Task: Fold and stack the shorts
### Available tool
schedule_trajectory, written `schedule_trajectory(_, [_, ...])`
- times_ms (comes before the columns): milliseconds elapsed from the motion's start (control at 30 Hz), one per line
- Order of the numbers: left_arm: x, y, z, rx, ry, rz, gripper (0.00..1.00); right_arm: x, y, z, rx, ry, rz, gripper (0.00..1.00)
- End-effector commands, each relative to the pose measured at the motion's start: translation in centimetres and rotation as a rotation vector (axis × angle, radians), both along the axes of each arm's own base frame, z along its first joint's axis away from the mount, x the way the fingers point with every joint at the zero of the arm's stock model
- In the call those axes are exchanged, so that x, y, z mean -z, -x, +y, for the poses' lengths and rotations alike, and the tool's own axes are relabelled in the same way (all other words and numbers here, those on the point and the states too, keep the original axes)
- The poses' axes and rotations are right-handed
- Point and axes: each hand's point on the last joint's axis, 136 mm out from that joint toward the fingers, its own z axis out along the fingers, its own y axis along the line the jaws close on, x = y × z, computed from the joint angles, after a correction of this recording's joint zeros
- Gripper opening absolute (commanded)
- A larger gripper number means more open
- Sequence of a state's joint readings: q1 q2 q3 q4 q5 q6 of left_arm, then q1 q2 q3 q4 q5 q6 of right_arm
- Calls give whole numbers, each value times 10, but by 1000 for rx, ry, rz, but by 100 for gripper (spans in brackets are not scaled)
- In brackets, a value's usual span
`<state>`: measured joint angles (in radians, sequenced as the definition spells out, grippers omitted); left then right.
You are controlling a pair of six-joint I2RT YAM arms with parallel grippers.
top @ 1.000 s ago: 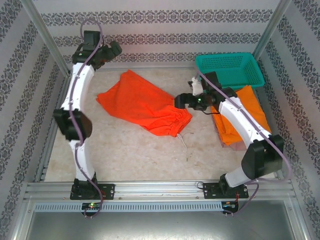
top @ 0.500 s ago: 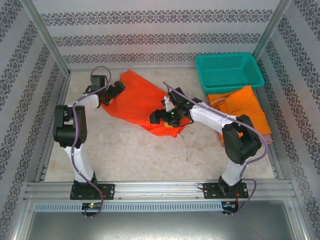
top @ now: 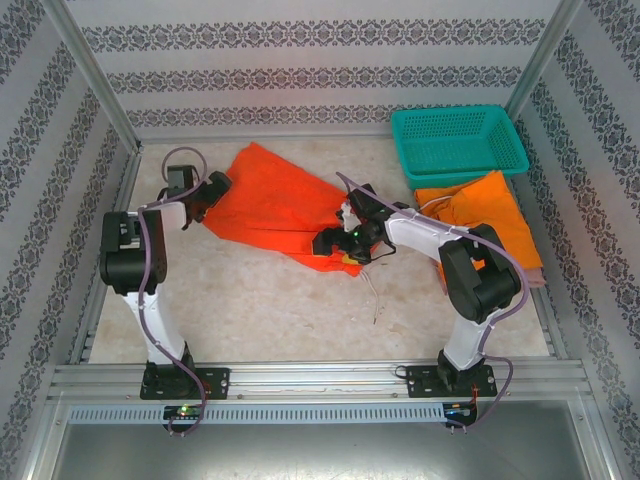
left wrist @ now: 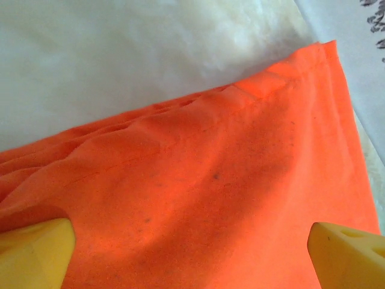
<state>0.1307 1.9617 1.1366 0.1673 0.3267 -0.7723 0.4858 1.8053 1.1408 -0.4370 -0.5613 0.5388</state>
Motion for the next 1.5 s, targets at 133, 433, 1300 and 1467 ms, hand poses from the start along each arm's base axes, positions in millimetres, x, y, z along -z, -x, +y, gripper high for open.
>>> schedule_trajectory(133, [21, 72, 40, -170, -16, 100, 100, 18, 19, -30, -24, 60, 73, 95])
schedule_trajectory(433, [-43, 133, 24, -176, 19, -39, 100, -51, 5, -36, -89, -52, -135, 96])
schedule_trajectory(1300, [-23, 150, -7, -95, -21, 2, 100, 12, -151, -59, 113, 33, -67, 97])
schedule_trajectory(1467, [-110, 145, -34, 13, -57, -178, 99, -44, -166, -51, 70, 10, -230, 97])
